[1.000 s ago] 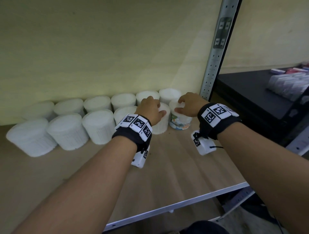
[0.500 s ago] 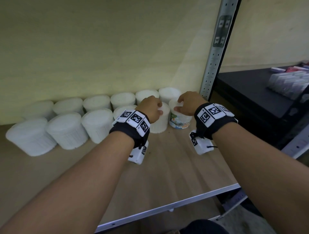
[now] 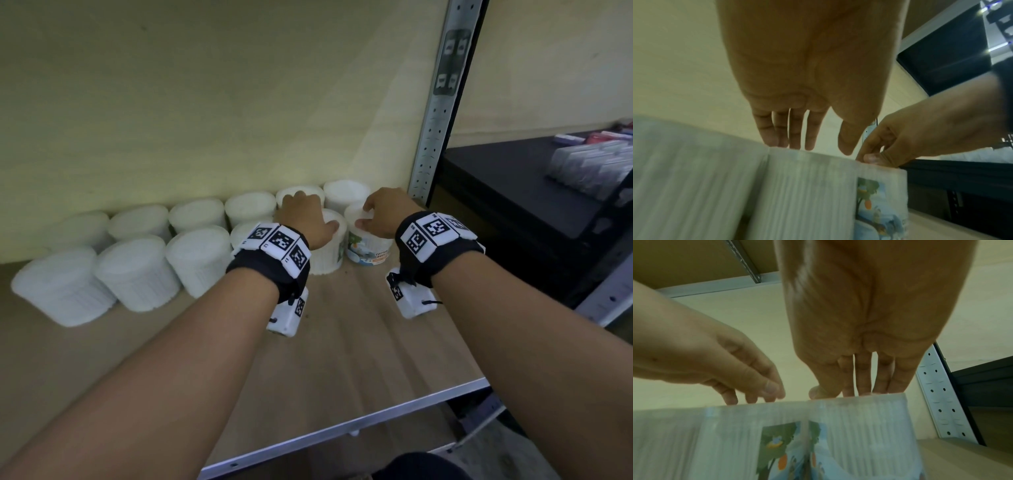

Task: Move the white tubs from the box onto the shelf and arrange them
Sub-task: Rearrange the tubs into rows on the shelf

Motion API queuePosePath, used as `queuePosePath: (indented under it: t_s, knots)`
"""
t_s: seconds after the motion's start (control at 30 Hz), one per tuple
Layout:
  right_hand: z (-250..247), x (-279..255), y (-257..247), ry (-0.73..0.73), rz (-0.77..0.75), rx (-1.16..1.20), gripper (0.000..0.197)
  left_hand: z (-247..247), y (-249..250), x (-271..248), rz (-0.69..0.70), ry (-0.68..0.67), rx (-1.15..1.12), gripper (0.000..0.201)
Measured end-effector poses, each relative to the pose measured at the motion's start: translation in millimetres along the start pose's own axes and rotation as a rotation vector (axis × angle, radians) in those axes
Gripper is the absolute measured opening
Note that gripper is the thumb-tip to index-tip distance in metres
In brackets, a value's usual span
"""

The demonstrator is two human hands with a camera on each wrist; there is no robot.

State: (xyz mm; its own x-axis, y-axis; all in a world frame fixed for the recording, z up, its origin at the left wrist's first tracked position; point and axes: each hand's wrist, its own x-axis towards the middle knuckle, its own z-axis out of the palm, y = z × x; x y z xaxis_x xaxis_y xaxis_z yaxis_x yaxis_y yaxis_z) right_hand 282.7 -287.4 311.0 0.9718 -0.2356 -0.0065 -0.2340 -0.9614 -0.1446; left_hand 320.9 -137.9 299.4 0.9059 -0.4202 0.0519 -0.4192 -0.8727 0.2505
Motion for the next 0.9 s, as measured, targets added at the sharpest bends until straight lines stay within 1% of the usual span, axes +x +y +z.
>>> queuePosePath:
  t_s: [0.1, 0.23, 0.43, 0.57, 0.63, 0.7, 0.77, 0.83, 0.9]
  knots:
    - [1, 1, 1, 0.0, -0.005, 0.007, 0.049, 7, -3, 2, -0.001, -0.005, 0.055, 0.055]
    - [1, 1, 2, 0.004, -0.011, 0.006, 0.049, 4, -4, 4, 0.029, -0.02, 0.025, 0.054]
    - [1, 1, 1, 0.004, -0.014, 0.003, 0.048, -4, -6, 4, 0.075, -0.149, -0.039, 0.048]
    - [1, 2, 1, 0.006, -0.01, -0.003, 0.05, -13, -5, 2, 0.119, -0.239, -0.043, 0.053]
    - [1, 3, 1, 0.006, -0.004, 0.002, 0.05, -16, -6, 2, 0.118, -0.2, -0.07, 0.049]
    - [0, 3, 1, 0.001, -0.003, 0.011, 0.05, -15, -5, 3, 0.08, -0.084, -0.079, 0.043]
    - [0, 4, 2, -0.005, -0.001, 0.018, 0.05, -12, -4, 4, 0.026, -0.007, -0.053, 0.049]
    - [0, 5, 2, -0.003, 0.002, 0.022, 0.05, -7, -1, 4, -0.004, -0.026, 0.007, 0.057]
    - [1, 4, 2, 0.0, 0.003, 0.027, 0.05, -3, 0, 4, -0.012, -0.063, 0.056, 0.06]
